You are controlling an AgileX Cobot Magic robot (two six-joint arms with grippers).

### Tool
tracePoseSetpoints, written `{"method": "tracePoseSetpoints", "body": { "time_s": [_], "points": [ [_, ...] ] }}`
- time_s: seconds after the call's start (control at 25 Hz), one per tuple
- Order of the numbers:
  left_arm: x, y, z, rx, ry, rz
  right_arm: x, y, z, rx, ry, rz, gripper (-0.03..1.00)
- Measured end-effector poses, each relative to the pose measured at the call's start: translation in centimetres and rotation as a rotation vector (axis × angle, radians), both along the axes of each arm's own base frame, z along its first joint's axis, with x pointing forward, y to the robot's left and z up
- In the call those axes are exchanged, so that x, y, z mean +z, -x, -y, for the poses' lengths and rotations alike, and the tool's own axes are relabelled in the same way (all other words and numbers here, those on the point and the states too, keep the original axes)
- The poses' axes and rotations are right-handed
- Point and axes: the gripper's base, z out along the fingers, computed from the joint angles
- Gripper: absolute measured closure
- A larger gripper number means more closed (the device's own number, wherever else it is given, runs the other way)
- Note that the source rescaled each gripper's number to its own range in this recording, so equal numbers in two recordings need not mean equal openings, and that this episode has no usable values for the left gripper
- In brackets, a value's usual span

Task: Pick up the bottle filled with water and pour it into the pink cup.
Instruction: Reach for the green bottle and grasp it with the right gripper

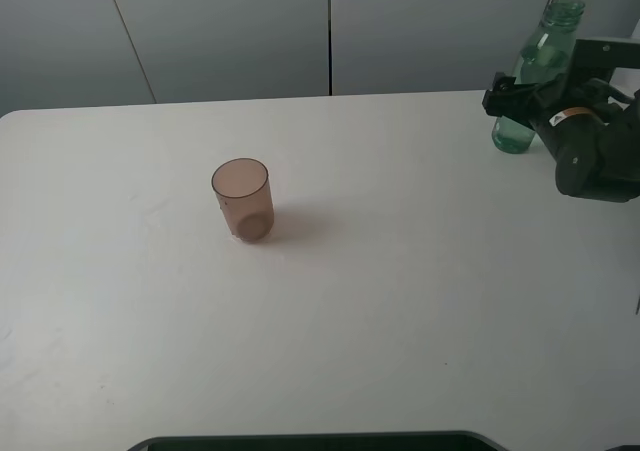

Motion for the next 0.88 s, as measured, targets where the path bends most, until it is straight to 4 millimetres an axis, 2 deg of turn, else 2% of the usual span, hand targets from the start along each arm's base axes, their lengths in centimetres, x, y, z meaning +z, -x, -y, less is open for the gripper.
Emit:
{"method": "tracePoseSetpoints", "body": {
  "time_s": [0.36,0.6,0.88],
  "points": [
    [0.0,0.0,0.0,0.000,0.000,0.000,-0.6,-1.9,1.1,-0.012,0.000,-0.009,-0.03],
    [0.0,0.0,0.0,0.000,0.000,0.000,-0.1,-3.0,1.6,0.003,0.003,-0.011,-0.03],
    [0.0,0.0,0.0,0.000,0.000,0.000,-0.1,-3.3,1.4,0.022,0.008,-0.016,-0.03]
  ]
}}
